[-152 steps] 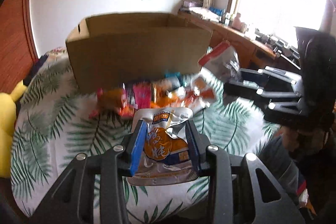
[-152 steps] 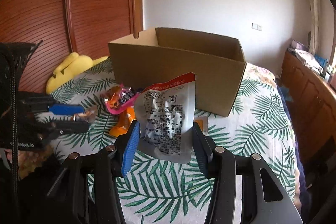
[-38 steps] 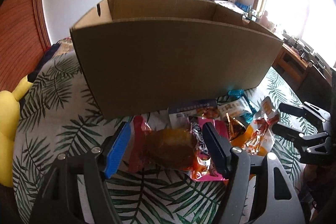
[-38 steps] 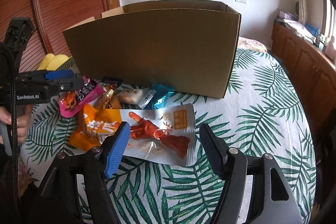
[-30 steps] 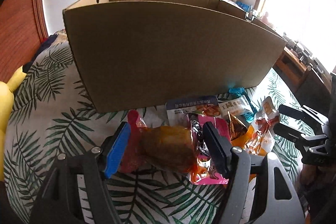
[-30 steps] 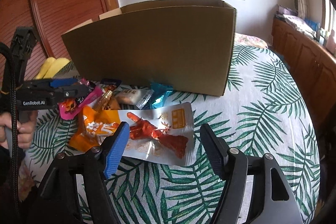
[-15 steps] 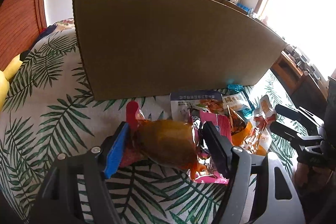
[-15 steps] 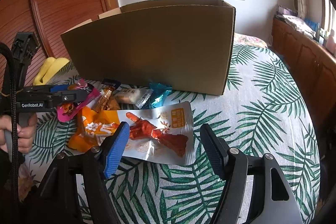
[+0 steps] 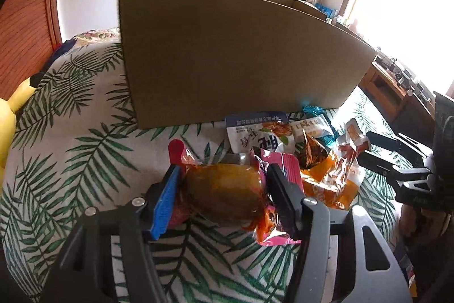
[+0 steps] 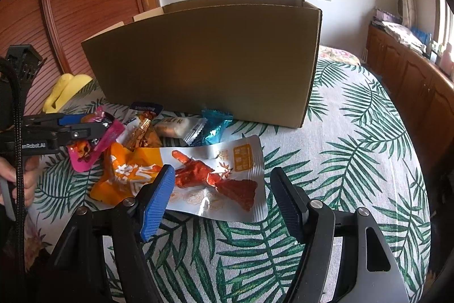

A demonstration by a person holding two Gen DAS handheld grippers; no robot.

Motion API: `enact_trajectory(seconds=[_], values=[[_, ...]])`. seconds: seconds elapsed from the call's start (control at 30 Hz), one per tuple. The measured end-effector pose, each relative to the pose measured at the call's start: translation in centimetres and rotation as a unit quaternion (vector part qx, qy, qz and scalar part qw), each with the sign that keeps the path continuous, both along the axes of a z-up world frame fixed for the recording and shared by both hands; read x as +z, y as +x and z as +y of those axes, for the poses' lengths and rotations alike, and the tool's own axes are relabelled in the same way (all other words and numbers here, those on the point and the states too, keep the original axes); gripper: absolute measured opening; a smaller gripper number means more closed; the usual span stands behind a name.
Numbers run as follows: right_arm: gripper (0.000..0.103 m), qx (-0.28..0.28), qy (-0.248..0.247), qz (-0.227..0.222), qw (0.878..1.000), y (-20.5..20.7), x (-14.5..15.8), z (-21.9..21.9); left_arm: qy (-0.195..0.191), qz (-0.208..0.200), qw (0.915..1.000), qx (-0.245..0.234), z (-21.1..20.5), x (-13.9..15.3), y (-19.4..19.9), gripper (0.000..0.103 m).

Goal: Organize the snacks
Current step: 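Grasp the brown bread pouch with the left tool while the right tool grasps the orange-printed strip pack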

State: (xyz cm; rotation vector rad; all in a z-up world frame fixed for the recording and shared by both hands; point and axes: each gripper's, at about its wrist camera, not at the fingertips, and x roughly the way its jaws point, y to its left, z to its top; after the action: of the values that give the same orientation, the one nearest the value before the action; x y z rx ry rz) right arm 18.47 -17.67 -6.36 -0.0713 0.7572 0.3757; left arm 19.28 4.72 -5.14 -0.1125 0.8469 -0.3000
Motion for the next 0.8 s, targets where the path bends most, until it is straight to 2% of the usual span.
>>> enact_trajectory(seconds=[0.2,0.37,0.57,0.8], values=[[0.075,0.001,-0.009,0.008,1.000,0.3,-0.1,0.1,-0.006,-0.005,0.9999,0.007,1.4,0.4,-1.1,0.060],[0.085,-0.001,-0.009,0.023,1.000,0.9,-0.2,0.3,-0.013,-0.006,0.9999,0.007,1.6,0.3,-1.4,0.060],[0.086,0.002,-0.020,0.030,0.999,1.9,-0.2,0.8,-0.012,-0.005,0.9999,0.002,1.9,-0.1,-1.6,0.060],[0.085,0.006,0.009,0.044,0.999,3.7,0.3,-0.7,-0.008,-0.007,0.9999,-0.001,1.4,-0.3,-1.4,0.061]])
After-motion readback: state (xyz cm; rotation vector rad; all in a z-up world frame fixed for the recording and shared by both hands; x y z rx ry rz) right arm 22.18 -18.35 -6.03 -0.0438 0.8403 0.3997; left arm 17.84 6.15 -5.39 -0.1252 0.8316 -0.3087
